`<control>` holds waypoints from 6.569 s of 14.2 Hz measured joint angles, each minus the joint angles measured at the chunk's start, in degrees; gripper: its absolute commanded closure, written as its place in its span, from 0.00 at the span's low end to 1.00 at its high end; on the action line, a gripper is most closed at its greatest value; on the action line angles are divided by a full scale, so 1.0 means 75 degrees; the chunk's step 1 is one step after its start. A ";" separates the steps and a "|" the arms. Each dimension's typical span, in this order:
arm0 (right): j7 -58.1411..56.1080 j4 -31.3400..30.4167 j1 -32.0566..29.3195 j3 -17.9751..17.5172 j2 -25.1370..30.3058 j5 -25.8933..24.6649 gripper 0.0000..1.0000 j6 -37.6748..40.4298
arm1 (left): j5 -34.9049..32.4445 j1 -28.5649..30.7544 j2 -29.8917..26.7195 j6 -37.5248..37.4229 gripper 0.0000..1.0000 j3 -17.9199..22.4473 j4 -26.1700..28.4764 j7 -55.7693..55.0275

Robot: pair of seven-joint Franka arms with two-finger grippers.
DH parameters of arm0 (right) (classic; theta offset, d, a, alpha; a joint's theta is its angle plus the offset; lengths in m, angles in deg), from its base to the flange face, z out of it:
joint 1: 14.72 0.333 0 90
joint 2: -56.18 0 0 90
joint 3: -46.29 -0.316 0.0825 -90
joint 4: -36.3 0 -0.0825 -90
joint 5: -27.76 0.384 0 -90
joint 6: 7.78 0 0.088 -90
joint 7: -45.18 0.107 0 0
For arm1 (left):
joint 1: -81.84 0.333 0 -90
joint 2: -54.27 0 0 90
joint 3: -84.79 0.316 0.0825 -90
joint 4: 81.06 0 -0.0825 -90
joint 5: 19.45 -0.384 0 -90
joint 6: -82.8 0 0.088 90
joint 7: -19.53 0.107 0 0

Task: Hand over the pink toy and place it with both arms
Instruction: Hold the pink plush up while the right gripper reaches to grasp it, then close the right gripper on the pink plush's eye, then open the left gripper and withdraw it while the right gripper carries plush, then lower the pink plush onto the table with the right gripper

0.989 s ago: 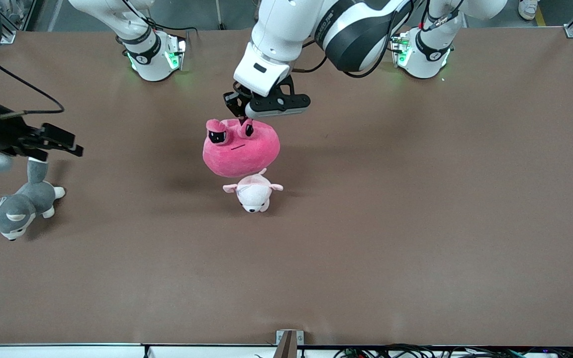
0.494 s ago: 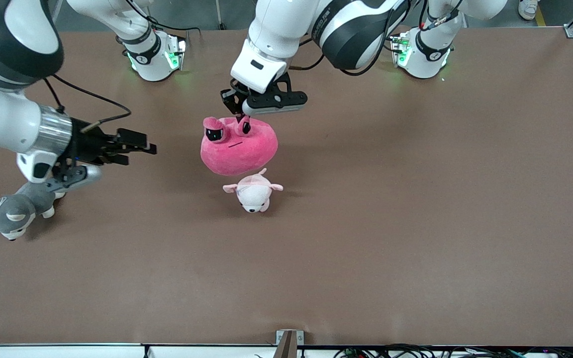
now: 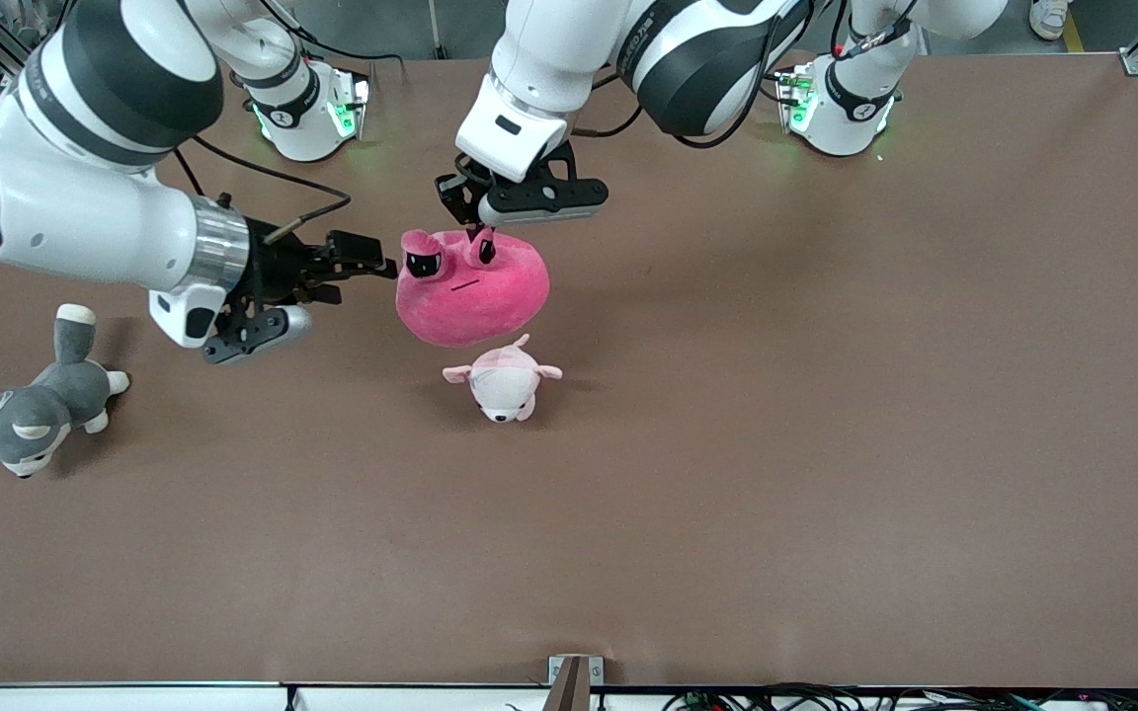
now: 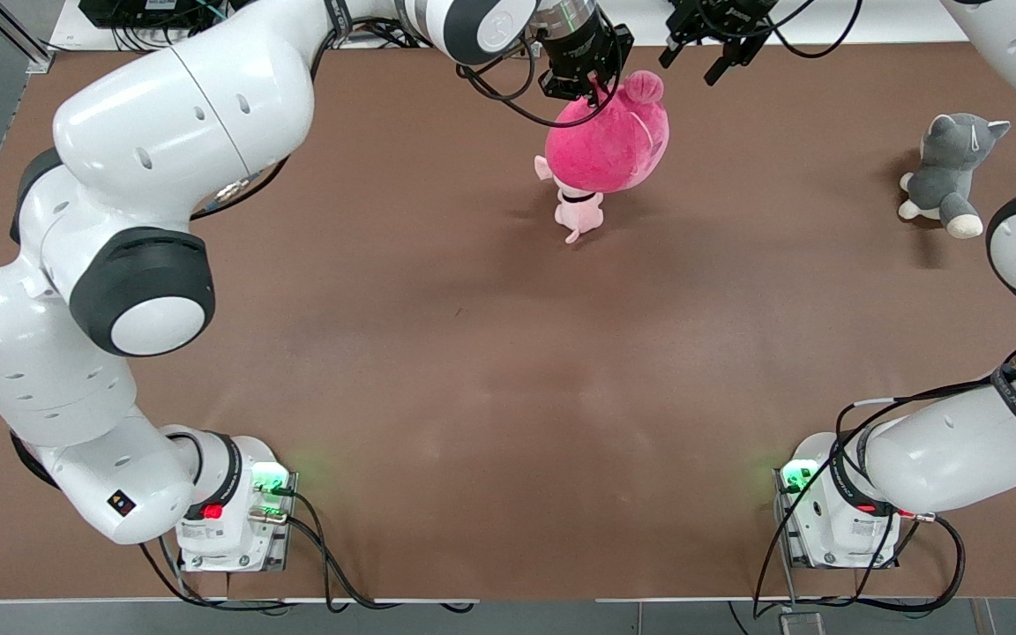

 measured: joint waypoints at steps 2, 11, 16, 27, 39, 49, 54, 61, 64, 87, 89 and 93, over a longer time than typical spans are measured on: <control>0.0050 0.0033 0.0133 -0.0001 0.0000 0.0127 0.05 0.0010 | 0.0000 0.0000 0.0000 0.0000 1.00 0.0000 -0.0001 -0.0041; 0.0086 0.0054 0.0332 -0.0002 0.0000 0.0679 0.07 0.0308 | 0.0000 0.0000 0.0001 0.0000 1.00 0.0000 -0.0001 -0.0110; 0.0086 0.0090 0.0402 -0.0002 0.0000 0.0792 0.10 0.0306 | 0.0000 -0.0001 0.0007 0.0000 1.00 0.0001 -0.0001 -0.0110; 0.0087 0.0053 0.0479 0.0002 -0.0214 0.0784 0.29 0.0316 | 0.0000 -0.0061 0.0069 0.0000 1.00 0.0000 -0.0001 -0.0110; 0.0123 0.0053 0.0454 0.0146 -0.0269 0.0392 1.00 0.0328 | 0.0000 -0.0094 0.0076 0.0026 0.55 0.0001 -0.0002 -0.0110; 0.0456 0.0099 0.0462 0.0139 -0.0268 0.0146 1.00 0.0604 | 0.0000 -0.0062 0.0066 -0.0004 0.00 0.0067 -0.0128 -0.0110; 0.0180 0.0127 -0.0063 0.0230 -0.0264 -0.0386 1.00 0.1018 | -0.0378 0.0163 -0.0188 -0.1164 0.00 0.0367 -0.0152 -0.0054; -0.0615 0.0036 -0.1346 0.0274 -0.0267 -0.1713 1.00 0.1363 | -0.1117 0.2085 -0.1004 -0.4420 0.00 0.0454 -0.0115 0.3127; -0.1290 -0.0121 -0.1923 0.0278 -0.0387 -0.1767 1.00 0.1362 | -0.1624 0.2874 -0.1218 -0.4756 0.00 0.0452 0.0196 0.4517; -0.3361 0.0570 -0.3138 0.0261 -0.2526 -0.0876 1.00 0.1339 | -0.0898 0.5599 -0.3815 -0.5181 0.00 0.0708 0.1758 0.9703; -0.3363 0.0609 -0.3149 0.0261 -0.2578 -0.0875 1.00 0.1324 | -0.0895 0.5595 -0.3807 -0.5092 0.00 0.0707 0.1818 0.9703; -0.3366 0.0633 -0.3205 0.0261 -0.2624 -0.0875 1.00 0.1320 | -0.0887 0.5573 -0.3780 -0.5055 0.00 0.0679 0.1889 0.9703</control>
